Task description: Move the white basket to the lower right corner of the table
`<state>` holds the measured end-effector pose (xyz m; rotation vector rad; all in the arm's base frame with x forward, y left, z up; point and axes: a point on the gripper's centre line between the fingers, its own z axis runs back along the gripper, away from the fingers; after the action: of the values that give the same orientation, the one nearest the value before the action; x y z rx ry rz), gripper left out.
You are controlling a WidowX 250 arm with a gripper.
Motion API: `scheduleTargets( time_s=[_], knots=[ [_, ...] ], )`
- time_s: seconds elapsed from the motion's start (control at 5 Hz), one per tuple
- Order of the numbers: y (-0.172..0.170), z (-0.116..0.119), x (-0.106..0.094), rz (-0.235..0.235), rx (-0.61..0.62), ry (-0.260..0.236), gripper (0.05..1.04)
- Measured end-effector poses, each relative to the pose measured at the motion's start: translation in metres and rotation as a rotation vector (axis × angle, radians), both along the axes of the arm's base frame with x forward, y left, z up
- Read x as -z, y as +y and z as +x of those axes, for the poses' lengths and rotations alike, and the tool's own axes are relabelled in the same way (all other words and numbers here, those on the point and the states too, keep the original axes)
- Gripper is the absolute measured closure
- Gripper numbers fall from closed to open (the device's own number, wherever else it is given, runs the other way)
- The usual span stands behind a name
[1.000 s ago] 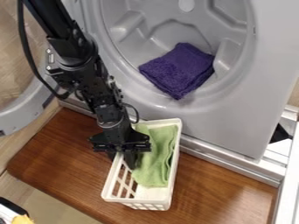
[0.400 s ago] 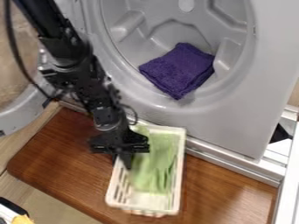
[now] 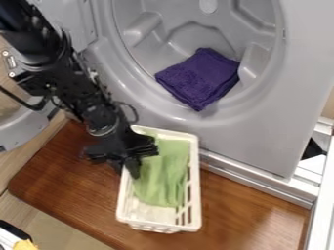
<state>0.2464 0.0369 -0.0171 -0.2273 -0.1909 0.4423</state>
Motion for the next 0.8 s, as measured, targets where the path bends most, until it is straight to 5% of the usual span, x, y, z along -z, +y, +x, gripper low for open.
scheduleTargets(
  time_s=[0.4,0.8],
  knots=[
    [-0.048,0.012,-0.014,-0.022,0.08,-0.051,0.993],
    [-0.086,0.025,0.0,-0.032,0.191,-0.023,0.993]
  ],
)
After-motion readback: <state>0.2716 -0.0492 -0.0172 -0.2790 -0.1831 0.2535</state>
